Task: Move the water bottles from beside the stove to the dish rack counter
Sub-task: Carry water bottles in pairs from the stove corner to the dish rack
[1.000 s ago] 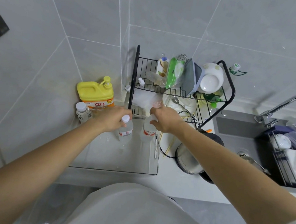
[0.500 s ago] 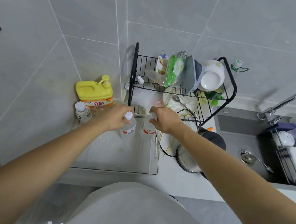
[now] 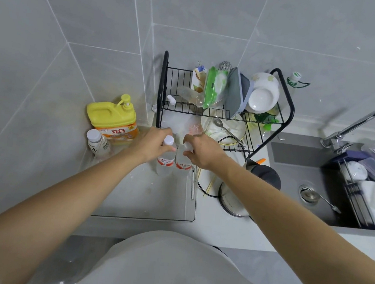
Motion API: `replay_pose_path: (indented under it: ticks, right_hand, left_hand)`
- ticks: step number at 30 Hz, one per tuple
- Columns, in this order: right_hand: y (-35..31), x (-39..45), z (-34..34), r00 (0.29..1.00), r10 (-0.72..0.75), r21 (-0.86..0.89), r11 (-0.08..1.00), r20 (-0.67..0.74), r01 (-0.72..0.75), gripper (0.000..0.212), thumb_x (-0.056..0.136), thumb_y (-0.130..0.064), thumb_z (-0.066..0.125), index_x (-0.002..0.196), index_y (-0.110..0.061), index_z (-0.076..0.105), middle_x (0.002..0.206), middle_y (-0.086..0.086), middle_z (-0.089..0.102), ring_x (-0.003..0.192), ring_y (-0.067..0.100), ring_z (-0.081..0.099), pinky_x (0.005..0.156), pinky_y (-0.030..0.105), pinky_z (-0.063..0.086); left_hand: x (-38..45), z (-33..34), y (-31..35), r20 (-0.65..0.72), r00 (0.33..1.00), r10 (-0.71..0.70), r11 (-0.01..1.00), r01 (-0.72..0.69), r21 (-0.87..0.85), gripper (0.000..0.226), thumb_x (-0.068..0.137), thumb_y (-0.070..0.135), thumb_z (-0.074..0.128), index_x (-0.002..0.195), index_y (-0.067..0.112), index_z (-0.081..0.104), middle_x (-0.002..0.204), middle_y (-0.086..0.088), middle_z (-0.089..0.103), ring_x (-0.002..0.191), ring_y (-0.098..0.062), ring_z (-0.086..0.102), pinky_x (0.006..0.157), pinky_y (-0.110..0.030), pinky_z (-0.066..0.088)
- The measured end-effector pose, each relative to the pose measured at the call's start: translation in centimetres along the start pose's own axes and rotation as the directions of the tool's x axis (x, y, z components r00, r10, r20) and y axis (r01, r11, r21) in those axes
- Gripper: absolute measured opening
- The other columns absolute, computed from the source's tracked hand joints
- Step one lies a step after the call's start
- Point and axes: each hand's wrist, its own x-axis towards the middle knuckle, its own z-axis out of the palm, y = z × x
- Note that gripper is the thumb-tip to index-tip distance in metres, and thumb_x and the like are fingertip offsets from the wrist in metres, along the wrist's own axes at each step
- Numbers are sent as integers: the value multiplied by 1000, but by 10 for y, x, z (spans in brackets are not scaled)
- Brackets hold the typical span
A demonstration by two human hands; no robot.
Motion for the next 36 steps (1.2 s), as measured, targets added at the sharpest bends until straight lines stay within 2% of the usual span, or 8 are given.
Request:
replay_pose_path:
  ticks: [5, 9, 13, 20, 26, 29, 32, 36]
  right_hand:
    - [1, 2, 1, 1000, -9, 0, 1000, -2, 9, 34, 99, -34, 67, 124, -14, 57, 110, 15, 68, 102, 41, 66, 75, 40, 48]
    - [2, 1, 4, 999, -28, -10, 1000, -19, 28, 35, 99, -36, 66, 125, -15, 54, 108, 14, 68, 101, 41, 66, 72, 39, 45]
    - [2, 1, 3, 998, -51, -54, 997, -32, 50, 38, 98, -40, 66, 123, -14, 54, 108, 14, 69, 98, 41, 67, 71, 38, 42]
    - [6, -2, -2, 999, -47, -67, 997, -4, 46, 37, 99, -39, 66, 124, -15, 55, 117, 12, 69, 105, 39, 66, 81, 44, 53]
    - [2, 1, -3, 996, -83, -45, 995, 22, 84, 34, 102, -34, 63, 128, -15, 55, 116, 10, 65, 103, 37, 65, 72, 37, 43]
    - [1, 1, -3, 997, -76, -32, 997, 31, 77, 33, 102, -33, 63, 127, -13, 54, 116, 10, 63, 102, 38, 65, 71, 38, 45]
    - [0, -2, -4, 998, -56, -22, 998, 35, 57, 35, 102, -35, 62, 129, -14, 52, 118, 11, 62, 104, 38, 65, 77, 41, 49]
    - [-4, -9, -9, 998, -13, -9, 1000, 68, 14, 47, 102, -43, 61, 139, -21, 45, 131, 9, 60, 113, 39, 63, 92, 47, 53]
  left_hand:
    - [-2, 3, 0, 8, 1000, 9, 1000, -9, -2, 36, 92, 45, 78, 103, 16, 59, 82, -6, 68, 80, -30, 63, 65, -41, 52]
    - [-1, -2, 0, 81, 997, -7, 1000, 8, -4, 39, 89, 41, 82, 98, 19, 51, 88, -10, 69, 84, -33, 64, 70, -44, 54]
    - [-5, -3, 0, 132, 991, 9, 1000, -7, -15, 40, 83, 37, 88, 96, 20, 54, 85, -6, 66, 84, -31, 65, 74, -47, 57]
    - [-13, 9, 0, 34, 999, 40, 998, -39, -40, 43, 87, 38, 85, 89, 27, 44, 78, -1, 63, 77, -29, 66, 66, -42, 54]
    - [-12, 7, 4, 43, 999, -33, 998, 35, -55, 39, 86, 36, 86, 101, 22, 53, 87, -7, 70, 81, -28, 66, 69, -41, 55]
    - [-15, 7, 5, 48, 998, -51, 997, 54, -58, 42, 86, 36, 87, 99, 26, 48, 85, -5, 68, 80, -27, 66, 64, -38, 50]
    - [-17, 8, 8, 40, 996, -82, 994, 85, -64, 42, 86, 37, 86, 100, 27, 48, 84, -3, 67, 80, -25, 67, 60, -33, 40]
    - [-22, 4, 14, 68, 987, -147, 986, 151, -68, 46, 87, 41, 84, 103, 28, 44, 96, -6, 68, 88, -30, 68, 61, -34, 42]
